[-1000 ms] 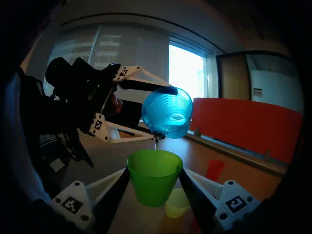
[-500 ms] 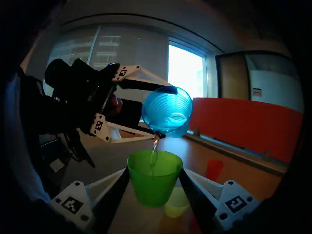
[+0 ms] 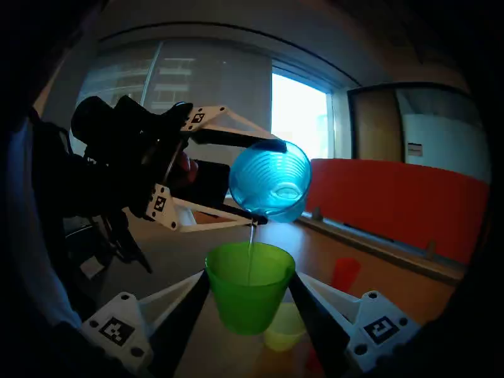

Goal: Pour water

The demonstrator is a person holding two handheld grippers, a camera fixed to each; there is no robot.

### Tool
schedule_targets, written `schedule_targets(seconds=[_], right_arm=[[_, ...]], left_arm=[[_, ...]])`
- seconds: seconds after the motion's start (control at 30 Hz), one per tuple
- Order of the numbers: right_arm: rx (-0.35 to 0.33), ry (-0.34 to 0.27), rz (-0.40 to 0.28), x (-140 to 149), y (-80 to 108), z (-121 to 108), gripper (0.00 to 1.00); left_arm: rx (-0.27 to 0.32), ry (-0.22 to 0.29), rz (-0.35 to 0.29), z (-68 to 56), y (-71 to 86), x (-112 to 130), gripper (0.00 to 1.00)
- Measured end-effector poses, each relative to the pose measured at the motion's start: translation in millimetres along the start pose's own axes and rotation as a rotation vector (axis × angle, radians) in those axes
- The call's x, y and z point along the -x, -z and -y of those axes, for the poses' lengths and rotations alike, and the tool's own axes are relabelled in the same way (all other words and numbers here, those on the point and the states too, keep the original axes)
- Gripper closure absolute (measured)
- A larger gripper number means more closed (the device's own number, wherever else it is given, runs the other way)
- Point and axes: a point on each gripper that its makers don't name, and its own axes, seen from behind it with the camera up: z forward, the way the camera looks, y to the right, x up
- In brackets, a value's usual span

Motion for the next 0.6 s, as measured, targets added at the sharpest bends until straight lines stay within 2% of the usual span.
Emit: schedule_targets(seconds=[0.6], right_arm=[[-0.001, 0.008, -0.009, -6.4, -0.6, 0.6, 0.10]], left_arm=[[-0.009, -0.018, -0.001, 4.7, 0.8, -1.6, 0.14]])
